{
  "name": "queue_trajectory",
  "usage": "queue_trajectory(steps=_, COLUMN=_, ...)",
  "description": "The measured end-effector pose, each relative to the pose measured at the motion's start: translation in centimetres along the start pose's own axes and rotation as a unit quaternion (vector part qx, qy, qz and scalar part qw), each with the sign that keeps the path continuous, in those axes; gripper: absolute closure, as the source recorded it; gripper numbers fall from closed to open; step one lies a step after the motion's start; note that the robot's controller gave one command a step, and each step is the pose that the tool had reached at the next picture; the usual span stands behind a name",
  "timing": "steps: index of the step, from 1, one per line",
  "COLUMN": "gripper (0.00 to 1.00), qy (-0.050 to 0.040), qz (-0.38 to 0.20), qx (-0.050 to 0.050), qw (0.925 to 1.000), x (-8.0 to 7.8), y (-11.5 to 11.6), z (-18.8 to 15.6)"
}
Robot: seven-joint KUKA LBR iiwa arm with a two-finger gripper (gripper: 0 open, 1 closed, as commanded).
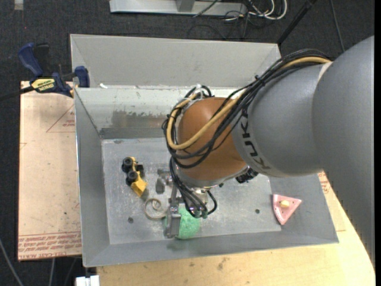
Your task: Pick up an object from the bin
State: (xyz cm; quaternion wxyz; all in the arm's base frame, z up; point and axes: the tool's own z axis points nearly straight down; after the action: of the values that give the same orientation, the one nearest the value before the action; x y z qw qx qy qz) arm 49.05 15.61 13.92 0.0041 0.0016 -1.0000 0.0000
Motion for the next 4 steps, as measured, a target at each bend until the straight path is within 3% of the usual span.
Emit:
queue_trajectory(steps=1, gripper=0.00, qy=-0.0039, qz=0.001, qx=-0.001, qw=1.0000, x=-0.2, y=-0.1, z=-0.4)
queue_trajectory(steps=2, gripper=0.00, qy=-0.0053, qz=0.018, qx=-0.002, qw=0.9998, x=-1.6, y=-3.1, z=2.4)
queue_trajectory(steps=3, gripper=0.00, qy=-0.0047, qz=0.054, qx=-0.001, qw=0.9985, x=-4.6, y=-5.1, z=6.3)
queue_trajectory(steps=4, gripper=1.00, qy=-0.0043, qz=0.044, qx=-0.003, qw=0.9990, x=-0.4, y=-6.2, z=6.7)
